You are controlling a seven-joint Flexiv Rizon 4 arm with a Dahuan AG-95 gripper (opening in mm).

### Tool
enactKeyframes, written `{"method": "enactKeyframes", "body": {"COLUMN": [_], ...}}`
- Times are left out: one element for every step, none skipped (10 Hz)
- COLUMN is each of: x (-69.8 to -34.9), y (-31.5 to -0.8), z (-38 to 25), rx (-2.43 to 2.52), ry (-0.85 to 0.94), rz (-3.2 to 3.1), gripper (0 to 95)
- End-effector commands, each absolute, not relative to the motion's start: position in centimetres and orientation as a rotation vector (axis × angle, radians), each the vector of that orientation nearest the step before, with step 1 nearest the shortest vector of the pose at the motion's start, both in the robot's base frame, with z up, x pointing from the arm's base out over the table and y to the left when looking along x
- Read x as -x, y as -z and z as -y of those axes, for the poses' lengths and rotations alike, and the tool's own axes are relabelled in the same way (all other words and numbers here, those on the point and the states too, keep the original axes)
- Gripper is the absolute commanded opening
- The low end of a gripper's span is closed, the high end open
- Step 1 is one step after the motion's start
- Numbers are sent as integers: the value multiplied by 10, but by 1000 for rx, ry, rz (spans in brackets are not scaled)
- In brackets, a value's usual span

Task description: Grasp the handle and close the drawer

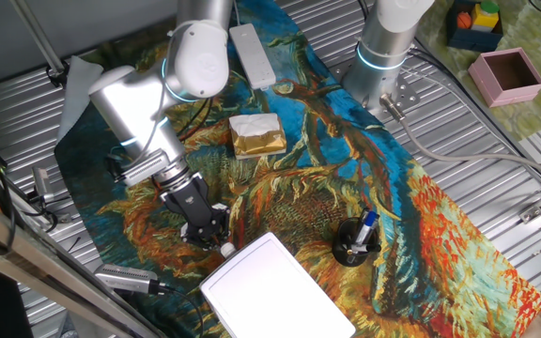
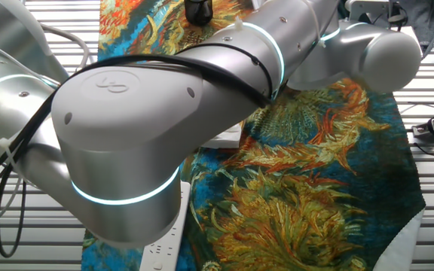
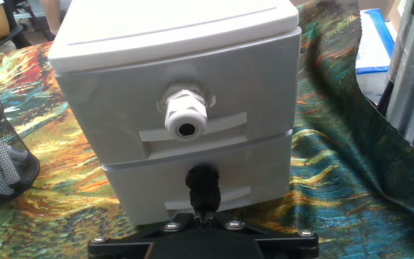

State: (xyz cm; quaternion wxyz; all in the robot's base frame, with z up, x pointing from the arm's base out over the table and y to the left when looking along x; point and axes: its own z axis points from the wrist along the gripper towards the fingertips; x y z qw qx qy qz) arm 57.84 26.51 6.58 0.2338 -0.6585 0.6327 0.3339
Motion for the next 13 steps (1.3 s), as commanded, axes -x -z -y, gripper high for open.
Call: {"method": "enactKeyframes", "body": {"x": [-578, -578, -578, -578, -578, -577, -576, -574, -572, -571, -569, -566, -562], "y": [-66, -66, -66, -66, -67, -69, -72, -75, -80, -84, -88, -98, -106], "z": [-267, -268, -268, -268, -267, -263, -258, -254, -245, -240, -235, -225, -216], "rx": [1808, 1810, 1816, 1826, 1838, 1874, 1929, 1953, 1976, 1987, 2003, 2037, 2077], "ry": [-912, -908, -903, -896, -885, -849, -793, -763, -731, -708, -672, -597, -478], "rz": [-1740, -1744, -1744, -1743, -1744, -1761, -1786, -1811, -1841, -1876, -1918, -1999, -2100], "gripper": [0, 0, 0, 0, 0, 190, 380, 380, 380, 380, 380, 380, 380]}}
